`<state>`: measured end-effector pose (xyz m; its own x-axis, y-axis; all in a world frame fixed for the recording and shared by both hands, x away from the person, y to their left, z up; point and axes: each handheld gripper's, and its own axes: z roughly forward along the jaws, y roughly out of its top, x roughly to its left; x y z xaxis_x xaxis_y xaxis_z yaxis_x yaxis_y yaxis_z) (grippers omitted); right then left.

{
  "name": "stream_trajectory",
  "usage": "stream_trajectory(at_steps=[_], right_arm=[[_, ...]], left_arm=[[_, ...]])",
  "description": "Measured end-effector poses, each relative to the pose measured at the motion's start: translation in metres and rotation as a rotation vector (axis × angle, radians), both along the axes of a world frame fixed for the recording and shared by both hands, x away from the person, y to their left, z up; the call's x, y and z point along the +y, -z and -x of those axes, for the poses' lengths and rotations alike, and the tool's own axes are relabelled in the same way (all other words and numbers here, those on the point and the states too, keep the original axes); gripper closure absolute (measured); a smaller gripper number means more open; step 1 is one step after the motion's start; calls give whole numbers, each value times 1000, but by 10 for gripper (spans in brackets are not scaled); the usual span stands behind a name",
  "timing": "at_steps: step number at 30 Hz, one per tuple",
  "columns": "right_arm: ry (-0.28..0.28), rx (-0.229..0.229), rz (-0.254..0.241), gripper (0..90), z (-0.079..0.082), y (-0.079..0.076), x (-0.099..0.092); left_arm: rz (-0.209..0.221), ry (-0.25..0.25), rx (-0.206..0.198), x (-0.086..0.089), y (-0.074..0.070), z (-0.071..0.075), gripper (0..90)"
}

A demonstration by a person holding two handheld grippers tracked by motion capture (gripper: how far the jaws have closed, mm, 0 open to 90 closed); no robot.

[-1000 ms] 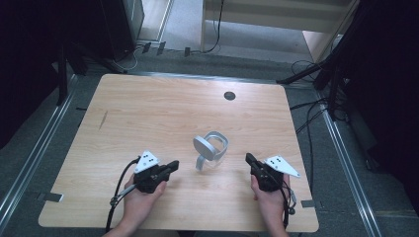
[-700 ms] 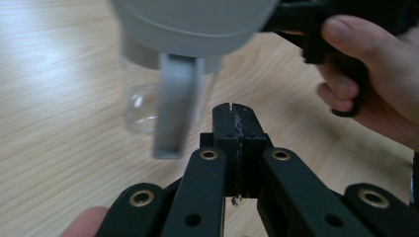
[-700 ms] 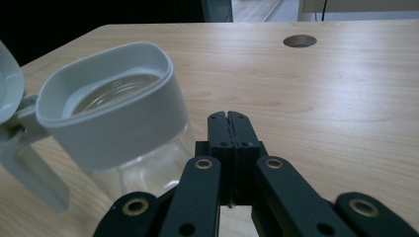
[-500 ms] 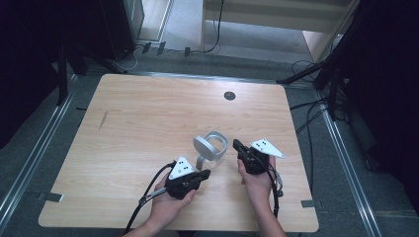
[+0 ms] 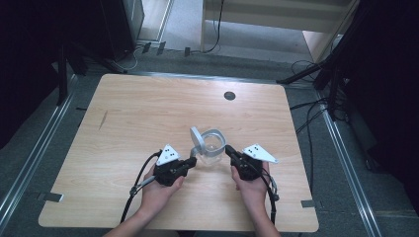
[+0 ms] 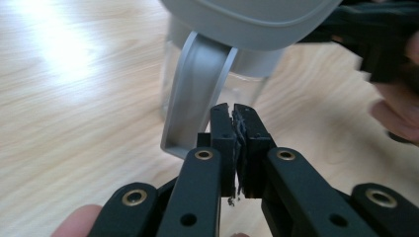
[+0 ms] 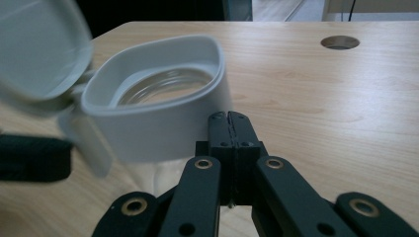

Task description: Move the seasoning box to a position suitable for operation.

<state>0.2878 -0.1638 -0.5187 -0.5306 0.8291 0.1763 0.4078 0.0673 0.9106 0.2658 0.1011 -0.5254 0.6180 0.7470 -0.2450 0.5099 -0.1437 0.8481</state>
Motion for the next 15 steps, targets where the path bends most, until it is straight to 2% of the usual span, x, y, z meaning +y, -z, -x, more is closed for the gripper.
stream_trajectory(at_steps=[4,7,11,13,15], right_arm=[[-36,-5,15,900,6,0,8],[-3,-18,19,900,-2,-4,9],[27,-36,21,900,-32,-10,8],[22,-52,27,900,-49,-11,9],[-11,-53,33,900,-66,-11,11]], left_arm=[[11,-65,13,14,-1,-12,876],[9,-84,23,16,-1,-20,874],[-2,-101,22,14,-3,-27,869],[-4,-116,19,15,-4,-29,868],[-4,-135,17,17,-4,-32,868]])
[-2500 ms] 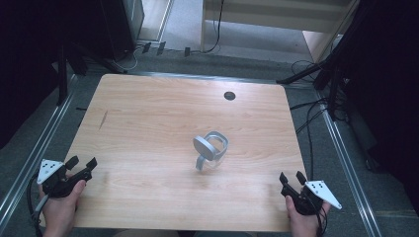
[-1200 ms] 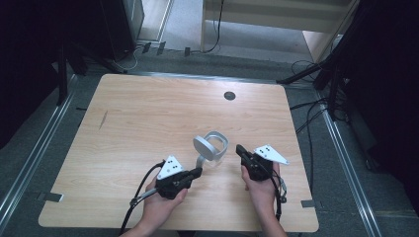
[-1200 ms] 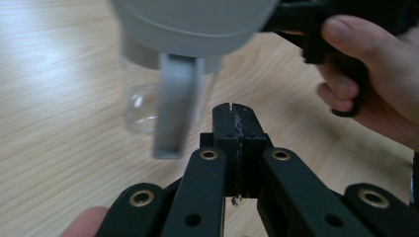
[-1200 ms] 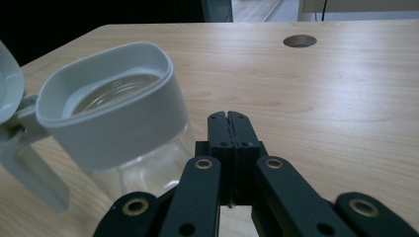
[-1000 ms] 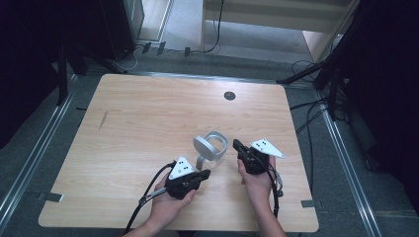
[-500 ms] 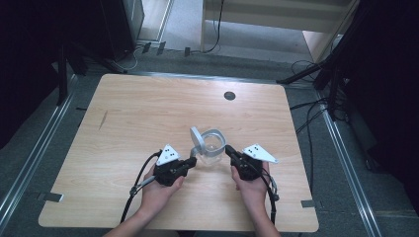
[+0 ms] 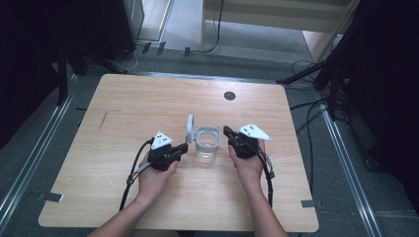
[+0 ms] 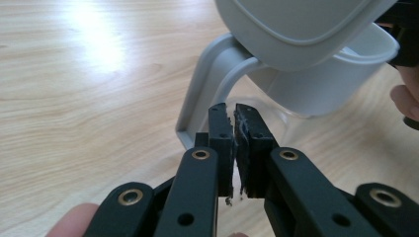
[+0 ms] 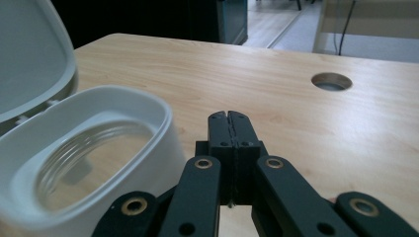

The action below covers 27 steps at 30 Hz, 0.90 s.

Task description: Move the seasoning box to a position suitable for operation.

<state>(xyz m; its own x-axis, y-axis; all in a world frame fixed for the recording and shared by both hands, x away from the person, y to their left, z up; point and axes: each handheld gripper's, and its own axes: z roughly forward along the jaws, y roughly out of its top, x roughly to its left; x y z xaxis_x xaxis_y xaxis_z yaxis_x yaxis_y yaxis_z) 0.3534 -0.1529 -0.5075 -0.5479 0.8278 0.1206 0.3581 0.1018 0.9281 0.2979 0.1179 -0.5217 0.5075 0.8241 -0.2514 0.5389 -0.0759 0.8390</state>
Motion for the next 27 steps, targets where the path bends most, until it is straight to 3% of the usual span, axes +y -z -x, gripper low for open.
stream_trajectory(at_steps=[5,8,13,16,22,27], right_arm=[[-108,22,-47,900,-16,1,5],[-145,13,-11,900,-13,1,6],[-179,19,-8,900,-1,5,6],[-181,30,-21,900,9,7,7],[-242,34,-14,900,27,9,18],[-275,28,-19,900,43,10,28]], left_arm=[[-3,-21,0,4,1,-10,867],[14,-32,3,7,1,-19,867],[18,-56,2,10,1,-29,864],[24,-66,-12,14,0,-19,851],[25,-64,-52,14,-3,17,844],[21,-104,-49,20,-3,23,836]])
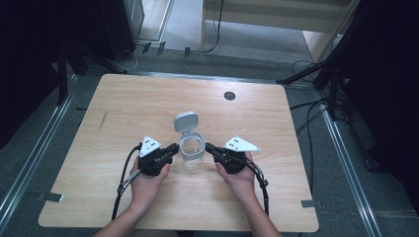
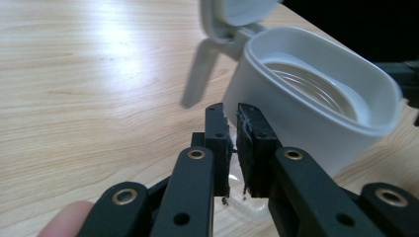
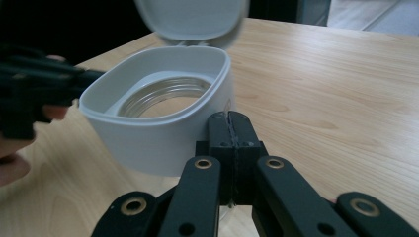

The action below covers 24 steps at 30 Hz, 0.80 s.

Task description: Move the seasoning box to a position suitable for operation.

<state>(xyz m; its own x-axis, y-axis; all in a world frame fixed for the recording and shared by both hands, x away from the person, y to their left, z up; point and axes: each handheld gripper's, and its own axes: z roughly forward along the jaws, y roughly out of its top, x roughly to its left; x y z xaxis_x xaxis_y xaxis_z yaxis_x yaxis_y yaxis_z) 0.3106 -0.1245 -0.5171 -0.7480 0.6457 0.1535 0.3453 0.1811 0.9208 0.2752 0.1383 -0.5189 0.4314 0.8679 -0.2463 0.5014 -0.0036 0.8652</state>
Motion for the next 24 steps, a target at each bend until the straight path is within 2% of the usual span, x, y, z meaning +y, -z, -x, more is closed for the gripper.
stream_trajectory(at_steps=[2,3,6,8,9,16,18,20,22,24], right_arm=[[15,-5,12,900,1,0,3],[50,3,11,900,-1,0,5],[91,26,-11,900,-4,0,9],[103,27,-24,900,0,-2,15],[122,21,-14,900,3,-2,17],[190,25,-34,900,19,-4,22],[188,15,-25,900,19,-5,21],[197,12,-30,900,18,-6,19],[214,8,-29,900,13,-7,14],[223,-1,-30,900,8,-10,9]], left_arm=[[1,-13,7,1,1,0,834],[3,-14,9,1,1,1,833],[-16,-11,1,-3,1,4,842],[-22,-16,-6,-5,0,6,847],[-30,-19,-9,-5,0,7,851],[-32,-34,-15,-6,2,13,868],[-14,-24,-15,-2,3,13,818],[-7,-32,-39,5,4,13,745],[-16,-58,-86,17,6,16,606],[3,-73,-92,33,8,18,504]])
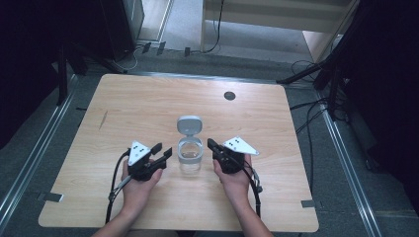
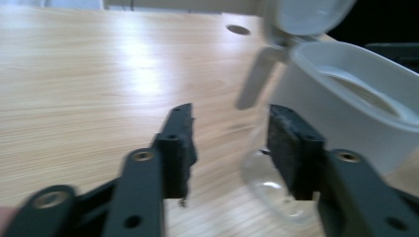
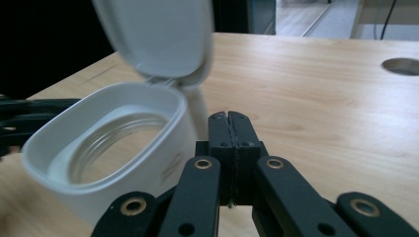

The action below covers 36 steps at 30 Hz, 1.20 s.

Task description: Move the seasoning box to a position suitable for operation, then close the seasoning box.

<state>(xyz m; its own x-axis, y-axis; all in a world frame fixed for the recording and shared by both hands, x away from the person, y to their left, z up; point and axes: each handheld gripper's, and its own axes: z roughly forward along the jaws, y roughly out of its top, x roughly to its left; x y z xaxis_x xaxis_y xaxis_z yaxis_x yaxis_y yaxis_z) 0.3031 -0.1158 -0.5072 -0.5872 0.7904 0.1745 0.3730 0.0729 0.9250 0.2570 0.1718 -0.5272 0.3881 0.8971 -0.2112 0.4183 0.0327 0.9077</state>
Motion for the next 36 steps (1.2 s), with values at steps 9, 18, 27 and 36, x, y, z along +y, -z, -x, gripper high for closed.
stream_trajectory(at_steps=[9,18,27,36], right_arm=[[13,-3,-1,900,-25,-17,-4],[14,14,-24,900,-52,-32,1],[-31,2,-27,900,-67,-50,15],[-117,-11,-65,900,-68,-63,33]], left_arm=[[23,-92,66,87,15,16,215],[-11,-161,49,147,16,40,137],[-15,-138,60,145,22,39,137],[-12,-130,67,145,23,38,139]])
